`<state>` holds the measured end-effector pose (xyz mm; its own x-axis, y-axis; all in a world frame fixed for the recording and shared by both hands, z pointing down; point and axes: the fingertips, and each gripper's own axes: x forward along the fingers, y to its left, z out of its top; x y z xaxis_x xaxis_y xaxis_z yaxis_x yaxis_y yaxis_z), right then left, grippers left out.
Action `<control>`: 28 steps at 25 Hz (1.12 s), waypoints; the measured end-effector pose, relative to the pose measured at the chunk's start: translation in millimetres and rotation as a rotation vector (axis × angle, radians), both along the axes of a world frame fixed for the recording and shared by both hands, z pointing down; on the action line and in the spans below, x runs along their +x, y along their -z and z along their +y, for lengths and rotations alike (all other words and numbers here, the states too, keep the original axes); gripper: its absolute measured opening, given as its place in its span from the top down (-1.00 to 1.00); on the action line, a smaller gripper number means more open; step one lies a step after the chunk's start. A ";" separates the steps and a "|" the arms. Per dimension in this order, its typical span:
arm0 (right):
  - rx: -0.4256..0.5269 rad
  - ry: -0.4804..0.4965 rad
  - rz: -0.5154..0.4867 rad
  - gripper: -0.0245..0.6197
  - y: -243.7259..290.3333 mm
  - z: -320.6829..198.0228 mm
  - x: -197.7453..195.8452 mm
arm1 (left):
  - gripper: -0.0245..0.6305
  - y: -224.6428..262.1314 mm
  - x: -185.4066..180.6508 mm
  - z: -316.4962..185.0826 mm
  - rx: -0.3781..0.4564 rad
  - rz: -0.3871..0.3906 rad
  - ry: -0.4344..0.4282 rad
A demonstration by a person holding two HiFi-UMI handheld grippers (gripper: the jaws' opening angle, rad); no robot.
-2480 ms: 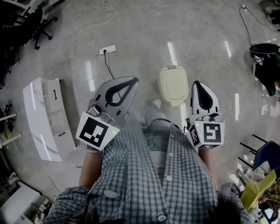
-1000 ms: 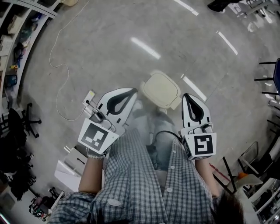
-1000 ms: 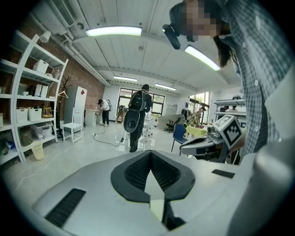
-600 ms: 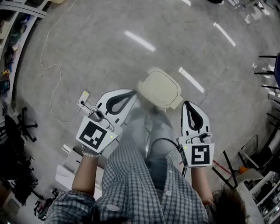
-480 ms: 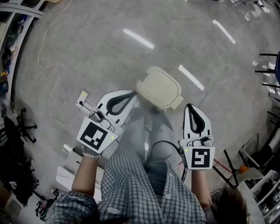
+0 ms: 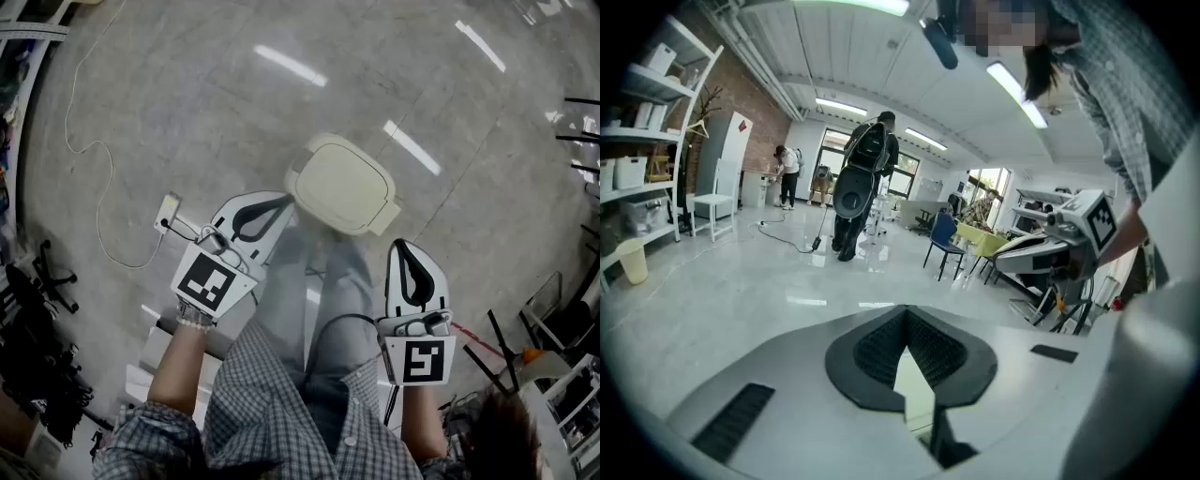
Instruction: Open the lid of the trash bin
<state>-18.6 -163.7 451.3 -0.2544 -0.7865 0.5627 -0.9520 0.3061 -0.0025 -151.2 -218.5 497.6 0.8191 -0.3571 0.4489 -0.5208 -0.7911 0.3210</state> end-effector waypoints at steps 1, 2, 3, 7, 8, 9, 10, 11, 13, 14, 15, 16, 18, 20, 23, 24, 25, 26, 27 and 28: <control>0.001 0.003 -0.005 0.87 -4.3 0.9 -2.0 | 0.91 -7.6 1.3 -1.0 -0.012 0.004 -0.009; -0.003 0.005 -0.008 0.87 -9.6 2.1 -3.6 | 0.91 -15.6 2.5 -2.2 -0.018 0.000 -0.022; -0.013 0.005 -0.009 0.87 -15.8 3.7 -4.4 | 0.91 -24.2 3.8 -3.6 -0.016 -0.012 -0.041; -0.055 -0.007 -0.015 0.87 -37.1 8.4 -2.4 | 0.91 -60.8 10.0 -8.2 0.000 -0.066 -0.099; -0.059 -0.011 -0.014 0.87 -41.0 8.1 -1.6 | 0.91 -69.8 11.2 -9.2 -0.006 -0.074 -0.102; -0.060 -0.014 -0.014 0.87 -44.6 7.4 -0.6 | 0.91 -78.7 12.3 -10.1 -0.013 -0.081 -0.102; -0.060 -0.018 -0.015 0.87 -48.1 6.7 0.4 | 0.91 -87.5 13.3 -10.8 -0.021 -0.086 -0.101; -0.060 -0.024 -0.018 0.87 -51.1 6.3 1.2 | 0.91 -96.1 14.2 -11.0 -0.029 -0.091 -0.100; -0.064 -0.035 -0.026 0.87 -56.1 6.6 2.0 | 0.91 -113.2 15.7 -9.3 -0.045 -0.106 -0.108; -0.067 -0.039 -0.029 0.87 -58.6 6.8 2.4 | 0.91 -121.6 16.4 -8.0 -0.052 -0.116 -0.118; -0.072 -0.044 -0.032 0.87 -61.6 6.9 2.8 | 0.91 -130.1 16.9 -6.8 -0.058 -0.127 -0.130; -0.078 -0.052 -0.035 0.87 -64.8 7.1 3.7 | 0.91 -138.6 17.4 -5.6 -0.061 -0.139 -0.144; -0.089 -0.068 -0.041 0.87 -71.2 8.0 7.2 | 0.91 -155.9 19.1 -3.3 -0.065 -0.165 -0.173; -0.096 -0.082 -0.046 0.87 -76.7 9.6 10.8 | 0.91 -172.5 20.7 -3.4 -0.066 -0.190 -0.195; -0.108 -0.094 -0.051 0.87 -83.4 12.8 12.5 | 0.91 -191.4 20.0 -8.8 -0.074 -0.213 -0.196; -0.111 -0.093 -0.047 0.87 -85.8 13.9 12.7 | 0.91 -196.6 19.6 -11.2 -0.077 -0.217 -0.189; -0.112 -0.091 -0.043 0.87 -88.3 14.3 12.7 | 0.91 -201.7 19.1 -13.9 -0.081 -0.221 -0.179; -0.112 -0.090 -0.041 0.87 -90.8 14.1 12.5 | 0.91 -206.9 18.3 -16.6 -0.086 -0.224 -0.169; -0.113 -0.093 -0.043 0.87 -93.4 13.7 12.0 | 0.91 -212.2 17.2 -19.1 -0.092 -0.227 -0.159; -0.117 -0.099 -0.047 0.87 -95.8 13.3 11.6 | 0.91 -217.6 15.7 -20.8 -0.100 -0.231 -0.151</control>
<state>-7.0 -150.3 547.0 -0.2071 -0.7391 0.6409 -0.9755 0.2055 -0.0783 -135.5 -239.3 715.2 0.7314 -0.1834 0.6568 -0.4679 -0.8357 0.2877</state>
